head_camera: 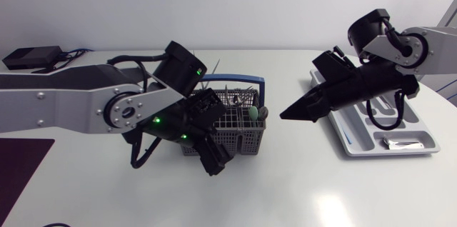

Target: Sort the cutlery from the basket into the organizer compartments.

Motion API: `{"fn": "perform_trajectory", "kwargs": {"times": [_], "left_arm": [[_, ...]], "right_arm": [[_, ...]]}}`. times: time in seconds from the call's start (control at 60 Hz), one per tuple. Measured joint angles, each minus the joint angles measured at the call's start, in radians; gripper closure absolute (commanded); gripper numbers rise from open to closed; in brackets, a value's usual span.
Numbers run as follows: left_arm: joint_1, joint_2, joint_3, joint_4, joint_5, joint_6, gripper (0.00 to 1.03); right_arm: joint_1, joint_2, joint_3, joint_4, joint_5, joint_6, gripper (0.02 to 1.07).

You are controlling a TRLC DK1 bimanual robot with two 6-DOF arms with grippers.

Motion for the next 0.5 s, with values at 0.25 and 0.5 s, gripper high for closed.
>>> {"fn": "perform_trajectory", "kwargs": {"times": [0.25,0.5], "left_arm": [[-0.002,0.053,0.023,0.021,0.000,-0.001,0.09],[-0.005,0.080,0.031,0.056,0.012,-0.008,0.09]], "right_arm": [[0.043,0.093,0.058,0.052,0.000,0.132,0.66],[0.057,0.168,0.069,0.098,0.000,0.208,0.83]]}}
